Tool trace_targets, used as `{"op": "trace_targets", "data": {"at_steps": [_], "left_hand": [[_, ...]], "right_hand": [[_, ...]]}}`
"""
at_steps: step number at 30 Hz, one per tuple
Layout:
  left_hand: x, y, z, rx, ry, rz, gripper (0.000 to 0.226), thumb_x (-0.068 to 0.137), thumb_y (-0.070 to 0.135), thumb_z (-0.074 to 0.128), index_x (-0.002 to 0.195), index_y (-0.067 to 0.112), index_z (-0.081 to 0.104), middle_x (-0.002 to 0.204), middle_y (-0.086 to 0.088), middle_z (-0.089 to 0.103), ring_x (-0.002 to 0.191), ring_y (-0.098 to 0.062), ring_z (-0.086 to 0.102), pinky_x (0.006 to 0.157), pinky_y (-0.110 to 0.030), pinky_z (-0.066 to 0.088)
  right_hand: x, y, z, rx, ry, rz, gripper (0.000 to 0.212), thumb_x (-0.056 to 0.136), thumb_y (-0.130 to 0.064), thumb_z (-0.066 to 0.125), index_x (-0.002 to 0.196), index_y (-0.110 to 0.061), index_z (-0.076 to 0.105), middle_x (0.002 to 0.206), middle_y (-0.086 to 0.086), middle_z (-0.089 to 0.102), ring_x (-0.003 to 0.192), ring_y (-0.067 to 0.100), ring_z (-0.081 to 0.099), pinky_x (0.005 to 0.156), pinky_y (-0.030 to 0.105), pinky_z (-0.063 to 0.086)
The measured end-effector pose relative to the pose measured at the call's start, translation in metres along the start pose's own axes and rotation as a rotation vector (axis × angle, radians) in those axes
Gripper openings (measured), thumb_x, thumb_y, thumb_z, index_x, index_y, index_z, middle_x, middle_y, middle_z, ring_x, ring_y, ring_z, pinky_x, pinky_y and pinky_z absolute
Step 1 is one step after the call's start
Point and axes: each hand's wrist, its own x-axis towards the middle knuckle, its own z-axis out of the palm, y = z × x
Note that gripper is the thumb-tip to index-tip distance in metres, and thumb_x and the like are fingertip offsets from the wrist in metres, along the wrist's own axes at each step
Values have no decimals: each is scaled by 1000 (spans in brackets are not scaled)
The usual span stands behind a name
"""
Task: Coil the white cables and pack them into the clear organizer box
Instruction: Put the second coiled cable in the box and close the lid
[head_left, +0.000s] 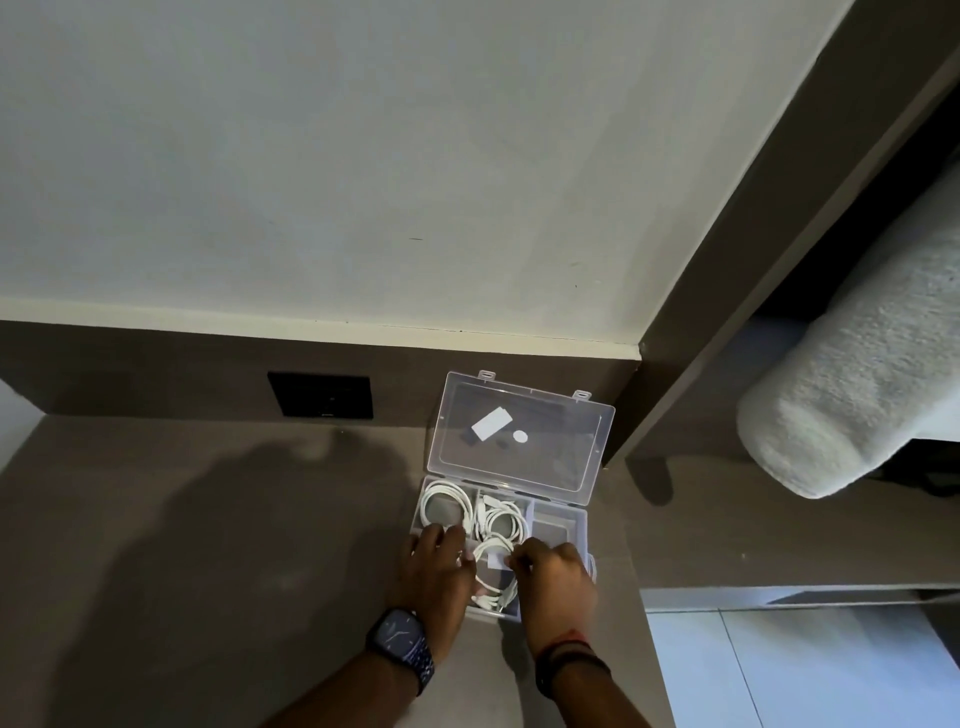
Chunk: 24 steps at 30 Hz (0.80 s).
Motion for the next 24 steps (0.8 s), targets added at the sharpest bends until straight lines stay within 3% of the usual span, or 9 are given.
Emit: {"op": "trace_targets", "data": {"at_steps": [4, 7, 11, 18, 24], "left_hand": [[5, 5, -3, 307, 55, 193, 33, 34, 24, 91, 57, 15, 69, 76, 6, 71, 73, -19, 68, 64, -30, 54], [4, 2, -2, 427, 48, 255, 30, 37, 27, 89, 59, 18, 71, 82, 9, 73, 83, -18, 69, 71, -32, 53], [0, 1, -3, 517, 69, 239, 32, 37, 34, 87, 62, 22, 72, 87, 8, 76, 85, -20, 72, 68, -39, 58], [-2, -2, 4, 538, 33, 150, 32, 38, 33, 88, 64, 26, 72, 94, 4, 76, 88, -26, 71, 65, -47, 59], [-1, -3, 7, 533, 48, 167, 31, 37, 34, 90, 62, 30, 72, 94, 4, 75, 89, -27, 71, 65, -49, 59]], "right_hand": [[3, 0, -1, -121, -40, -153, 34, 32, -13, 94, 43, -17, 62, 41, 10, 55, 44, 20, 58, 32, 21, 42], [6, 8, 7, -232, -64, -253, 38, 26, -14, 92, 45, -17, 59, 42, 0, 59, 53, 21, 56, 39, 23, 42], [6, 12, 10, -354, -111, -336, 40, 24, -23, 92, 52, -17, 64, 50, 0, 63, 59, 22, 57, 45, 35, 47], [7, 2, 0, -468, -147, -375, 32, 32, -25, 92, 44, -17, 63, 43, 0, 61, 55, 23, 58, 49, 32, 49], [7, -4, -2, -525, -216, -401, 15, 71, -27, 75, 67, -14, 69, 69, 8, 71, 81, 29, 58, 69, 42, 48]]}}
